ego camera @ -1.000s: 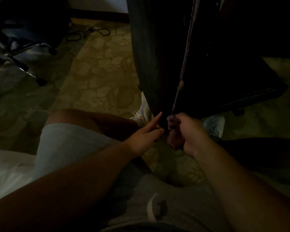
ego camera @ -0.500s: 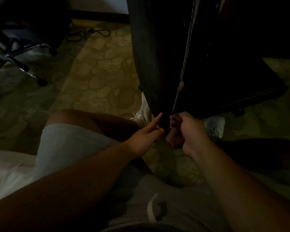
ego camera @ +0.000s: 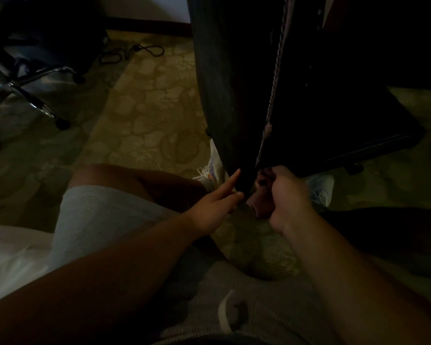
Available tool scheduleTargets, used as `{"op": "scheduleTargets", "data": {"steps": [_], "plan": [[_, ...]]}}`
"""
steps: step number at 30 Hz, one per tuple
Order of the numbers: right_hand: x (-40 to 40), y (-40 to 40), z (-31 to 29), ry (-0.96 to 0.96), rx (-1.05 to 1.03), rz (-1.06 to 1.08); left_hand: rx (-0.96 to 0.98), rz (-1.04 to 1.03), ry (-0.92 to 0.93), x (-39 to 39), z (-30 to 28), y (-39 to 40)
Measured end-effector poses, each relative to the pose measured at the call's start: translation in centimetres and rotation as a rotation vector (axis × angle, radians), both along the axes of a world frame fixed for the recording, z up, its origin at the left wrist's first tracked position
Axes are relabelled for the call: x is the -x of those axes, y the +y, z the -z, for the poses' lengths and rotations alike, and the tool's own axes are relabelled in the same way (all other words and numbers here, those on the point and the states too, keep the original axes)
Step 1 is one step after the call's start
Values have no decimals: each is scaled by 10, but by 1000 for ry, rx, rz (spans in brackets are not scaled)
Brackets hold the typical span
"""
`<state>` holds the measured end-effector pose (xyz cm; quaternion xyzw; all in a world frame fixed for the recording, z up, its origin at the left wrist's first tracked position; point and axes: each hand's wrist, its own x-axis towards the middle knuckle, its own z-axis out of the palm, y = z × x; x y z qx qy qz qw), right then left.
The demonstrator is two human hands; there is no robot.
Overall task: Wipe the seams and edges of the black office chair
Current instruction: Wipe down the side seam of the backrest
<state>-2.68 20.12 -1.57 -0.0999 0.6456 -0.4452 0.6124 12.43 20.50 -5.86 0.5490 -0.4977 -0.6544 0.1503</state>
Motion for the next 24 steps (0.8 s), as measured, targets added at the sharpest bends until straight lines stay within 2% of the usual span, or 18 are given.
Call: {"op": "scheduleTargets", "data": {"steps": [4, 9, 14, 18, 22, 24], "plan": [[5, -1, -4, 30, -22, -281, -2, -3, -4, -1, 2, -1], [0, -1, -8, -29, 16, -36, 0, 8, 0, -1, 0, 0], [7, -1, -14, 35, -2, -292, -4, 9, 9, 0, 0, 0], [5, -3, -13, 2, 16, -47, -8, 6, 15, 0, -3, 1], [6, -1, -14, 25, 9, -262, -12, -7, 17, 2, -3, 1], [4, -1, -16, 31, 5, -198, -14, -5, 28, 2, -3, 1]]}}
